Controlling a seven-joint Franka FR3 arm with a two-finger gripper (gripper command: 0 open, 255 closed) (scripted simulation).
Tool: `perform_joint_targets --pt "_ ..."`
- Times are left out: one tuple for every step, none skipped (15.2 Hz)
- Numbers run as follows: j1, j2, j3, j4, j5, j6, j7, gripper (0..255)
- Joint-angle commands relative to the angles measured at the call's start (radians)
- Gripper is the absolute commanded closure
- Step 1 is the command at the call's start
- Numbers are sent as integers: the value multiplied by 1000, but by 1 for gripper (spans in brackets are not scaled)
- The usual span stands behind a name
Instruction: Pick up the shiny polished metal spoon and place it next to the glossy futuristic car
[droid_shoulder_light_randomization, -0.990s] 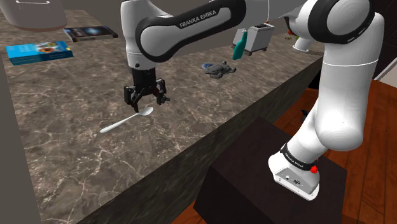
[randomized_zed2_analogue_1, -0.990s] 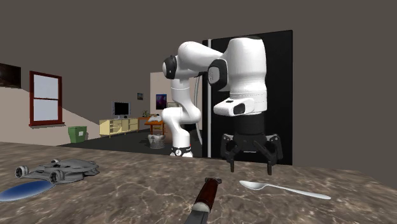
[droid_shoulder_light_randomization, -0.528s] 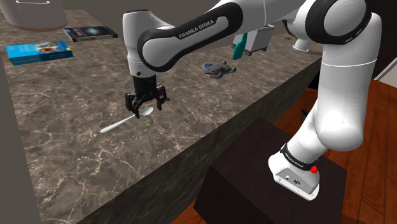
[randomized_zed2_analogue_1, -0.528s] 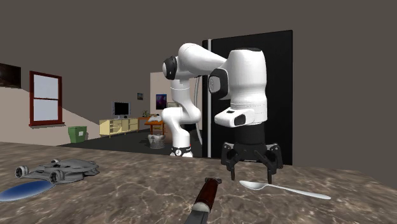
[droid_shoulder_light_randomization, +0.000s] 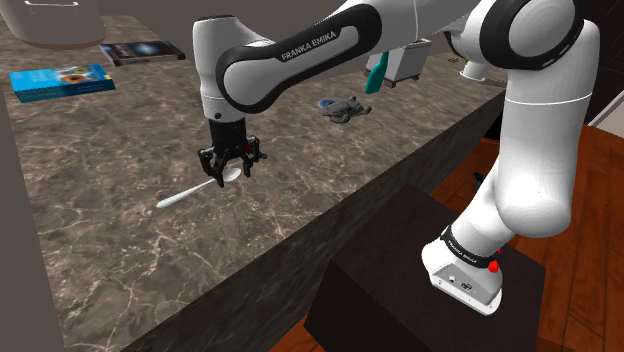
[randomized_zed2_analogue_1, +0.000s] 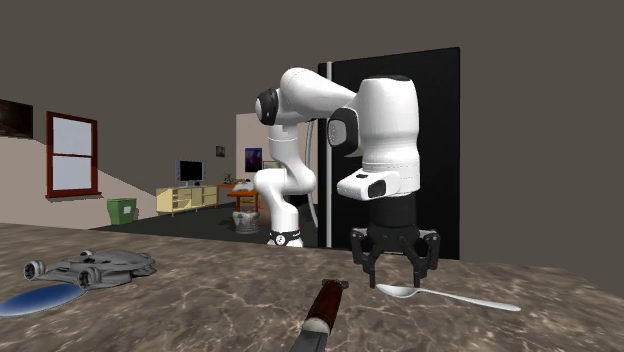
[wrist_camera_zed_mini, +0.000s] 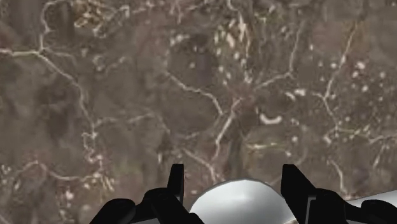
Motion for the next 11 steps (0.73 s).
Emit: perform_joint_targets --pt "0 0 0 0 0 0 0 255" --pt "0 0 0 0 0 0 0 255" --pt "0 0 0 0 0 0 0 255" --pt "0 0 0 0 0 0 0 255" --pt "0 0 0 0 0 0 0 255" --pt "0 0 0 0 0 0 0 255" --pt "0 0 0 0 0 0 0 255" --pt "-1 -6 1 5 2 -11 0 255" --pt "-2 -12 2 10 4 -22 -1 255" --pt "-2 -18 4 15 6 -33 -1 255" --pt "-3 -23 5 21 8 -44 -1 255"
